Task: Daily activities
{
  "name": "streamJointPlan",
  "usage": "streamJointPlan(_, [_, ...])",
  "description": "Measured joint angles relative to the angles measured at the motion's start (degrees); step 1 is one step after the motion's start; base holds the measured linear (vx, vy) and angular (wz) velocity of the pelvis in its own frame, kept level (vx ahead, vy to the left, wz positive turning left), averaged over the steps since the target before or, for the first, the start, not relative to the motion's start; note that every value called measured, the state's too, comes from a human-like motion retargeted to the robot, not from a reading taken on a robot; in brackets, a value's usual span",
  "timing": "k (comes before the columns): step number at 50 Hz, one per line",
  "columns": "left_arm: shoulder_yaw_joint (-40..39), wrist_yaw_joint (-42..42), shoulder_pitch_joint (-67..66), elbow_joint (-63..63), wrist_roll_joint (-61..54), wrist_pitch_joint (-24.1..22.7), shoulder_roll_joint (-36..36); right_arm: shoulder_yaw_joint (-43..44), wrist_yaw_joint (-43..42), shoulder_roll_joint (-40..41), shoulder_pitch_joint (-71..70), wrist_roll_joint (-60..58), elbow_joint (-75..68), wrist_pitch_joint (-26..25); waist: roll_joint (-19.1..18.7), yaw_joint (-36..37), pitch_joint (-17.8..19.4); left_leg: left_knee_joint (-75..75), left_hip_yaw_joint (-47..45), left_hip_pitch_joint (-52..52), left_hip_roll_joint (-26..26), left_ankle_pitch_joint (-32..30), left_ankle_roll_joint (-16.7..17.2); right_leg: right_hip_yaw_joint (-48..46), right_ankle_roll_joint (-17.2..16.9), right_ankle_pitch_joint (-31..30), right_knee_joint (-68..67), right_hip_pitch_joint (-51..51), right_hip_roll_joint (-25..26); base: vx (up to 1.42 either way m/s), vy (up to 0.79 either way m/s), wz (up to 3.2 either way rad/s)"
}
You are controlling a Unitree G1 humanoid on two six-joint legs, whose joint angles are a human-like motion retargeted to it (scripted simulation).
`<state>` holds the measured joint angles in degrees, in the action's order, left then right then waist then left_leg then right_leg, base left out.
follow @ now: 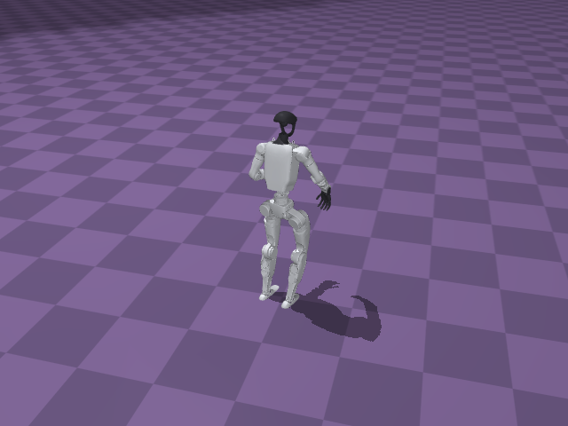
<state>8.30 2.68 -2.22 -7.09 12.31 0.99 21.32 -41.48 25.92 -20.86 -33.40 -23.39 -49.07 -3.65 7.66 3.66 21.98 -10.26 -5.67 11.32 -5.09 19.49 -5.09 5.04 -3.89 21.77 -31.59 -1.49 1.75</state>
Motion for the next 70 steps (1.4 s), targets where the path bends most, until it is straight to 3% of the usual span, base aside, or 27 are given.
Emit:
streamJointPlan(5, [-0.05,0.74,0.66,15.31,-2.28,0.47,-3.56,8.91,-7.59,2.60,6.65,6.23,-8.53,0.43,-0.83,-1.55,-0.72,-0.56,1.18,-1.34,-0.04,0.49,0.28,-0.70,0.28,0.76,1.35,0.07,-0.22,0.02,-0.03,0.20])
streamJointPlan(15, [-3.07,3.68,4.94,58.24,-9.93,2.59,-12.05,26.46,-19.97,3.70,20.54,19.93,-15.88,1.92,-2.74,-4.32,-2.10,-2.45,1.23,-2.95,0.80,2.00,1.23,-1.30,0.95,0.41,7.53,2.60,0.14,0.00,0.00,0.00])
streamJointPlan(20, [-4.98,3.54,7.12,69.39,-13.16,2.48,-14.18,31.36,-23.34,4.42,24.62,23.53,-19.31,2.24,-3.59,-4.51,-1.74,-5.10,1.25,-4.13,1.47,3.13,1.79,-2.62,0.87,-0.18,9.80,4.01,0.27,0.00,-0.02,0.12])
streamJointPlan(27, [-5.84,3.68,9.39,72.17,-16.68,1.36,-14.85,32.29,-25.81,6.10,26.91,25.64,-21.87,2.54,-4.62,-2.94,-1.78,-7.30,2.45,-5.97,1.86,4.38,1.83,-4.70,0.66,-0.39,11.62,4.70,0.29,0.02,-0.04,0.23])
streamJointPlan(38, [-1.99,2.64,13.91,68.79,-14.11,-0.45,-15.16,25.35,-24.01,10.13,26.45,21.02,-20.89,3.07,-5.16,-0.29,-3.90,-11.43,4.41,-9.50,2.51,7.92,0.29,-5.34,0.87,-0.39,12.46,4.06,1.49,0.02,-0.05,-0.07])
streamJointPlan(48, [0.82,1.62,9.99,77.95,-13.46,-0.94,-16.14,22.56,-26.87,13.65,28.50,20.38,-23.90,3.66,-5.35,-3.68,-9.23,-22.18,0.41,-13.95,4.60,14.59,-1.77,2.85,-1.24,-3.87,9.46,2.86,5.72,0.02,-0.05,-2.30])
streamJointPlan(53, [-0.57,2.32,5.83,82.13,-14.39,-0.95,-17.52,23.72,-30.70,15.01,30.24,20.83,-27.39,3.47,-6.52,-3.27,-13.04,-26.59,-0.16,-15.56,5.89,16.51,-1.87,5.64,0.32,-5.51,6.82,1.09,7.12,0.08,-0.01,-7.03])
streamJointPlan(60, [-6.21,5.44,1.78,82.24,-16.77,-1.77,-17.57,28.19,-35.95,13.80,31.93,21.71,-27.05,3.72,-6.69,-3.00,-17.99,-16.38,-3.99,-11.14,4.59,14.19,-0.13,3.23,2.22,-1.35,5.81,-1.83,5.48,0.06,0.05,-6.85])
streamJointPlan(70, [-9.56,9.59,2.07,74.23,-15.02,-2.68,-14.66,28.26,-39.33,13.33,31.73,18.03,-21.38,4.00,-4.54,-2.77,-20.68,-6.90,-11.05,-5.76,2.49,12.21,-0.12,-2.48,2.07,4.98,6.08,-2.21,1.19,-0.01,-0.01,-2.65])
